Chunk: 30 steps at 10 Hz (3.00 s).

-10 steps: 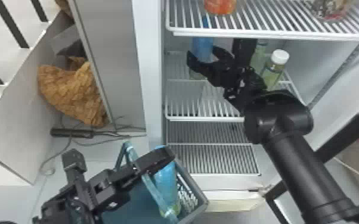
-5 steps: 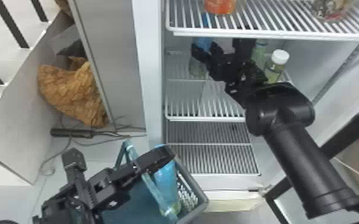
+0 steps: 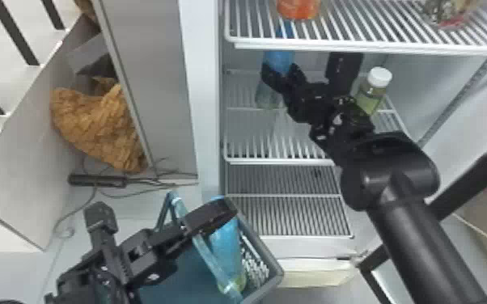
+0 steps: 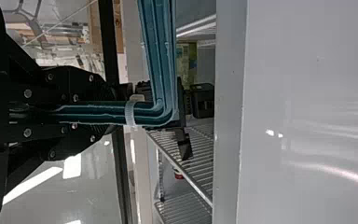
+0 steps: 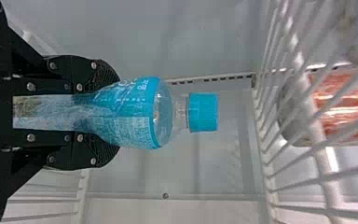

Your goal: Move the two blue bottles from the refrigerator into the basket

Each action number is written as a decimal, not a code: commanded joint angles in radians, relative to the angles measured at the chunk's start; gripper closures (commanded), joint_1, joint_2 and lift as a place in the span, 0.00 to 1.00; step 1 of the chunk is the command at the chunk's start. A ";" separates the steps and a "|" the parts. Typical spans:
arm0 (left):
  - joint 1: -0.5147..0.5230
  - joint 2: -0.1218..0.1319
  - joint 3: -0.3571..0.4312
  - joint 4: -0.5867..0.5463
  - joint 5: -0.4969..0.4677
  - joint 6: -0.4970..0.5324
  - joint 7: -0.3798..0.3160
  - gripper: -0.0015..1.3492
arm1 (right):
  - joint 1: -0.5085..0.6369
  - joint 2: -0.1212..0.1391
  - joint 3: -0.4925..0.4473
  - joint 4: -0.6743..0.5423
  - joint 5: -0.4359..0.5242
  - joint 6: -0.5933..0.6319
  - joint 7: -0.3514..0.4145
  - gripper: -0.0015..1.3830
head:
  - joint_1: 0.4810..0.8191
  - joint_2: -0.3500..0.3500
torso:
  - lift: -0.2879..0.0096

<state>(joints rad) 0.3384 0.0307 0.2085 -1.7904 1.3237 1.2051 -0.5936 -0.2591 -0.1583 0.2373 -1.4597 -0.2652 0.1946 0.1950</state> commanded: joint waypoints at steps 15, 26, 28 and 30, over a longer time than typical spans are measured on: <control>0.005 0.006 -0.013 0.000 0.016 -0.020 0.000 0.89 | 0.674 -0.086 -0.162 -0.873 -0.186 0.311 0.103 0.93 | 0.63 0.41 | 0.23; 0.010 0.002 -0.019 0.000 0.046 -0.029 0.000 0.89 | 0.777 -0.087 -0.152 -0.770 -0.309 0.537 0.242 0.93 | 0.63 0.47 | 0.23; 0.010 -0.005 -0.033 0.000 0.086 -0.029 0.000 0.89 | 0.703 -0.092 -0.088 -0.625 -0.363 0.524 0.300 0.93 | 0.63 0.50 | 0.23; 0.008 -0.005 -0.039 0.000 0.092 -0.029 -0.002 0.89 | 0.659 -0.095 -0.056 -0.532 -0.405 0.524 0.353 0.41 | 0.63 0.57 | 0.23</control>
<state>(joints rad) 0.3462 0.0261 0.1711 -1.7904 1.4132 1.1756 -0.5945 0.4077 -0.2524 0.1760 -2.0079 -0.6680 0.7181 0.5478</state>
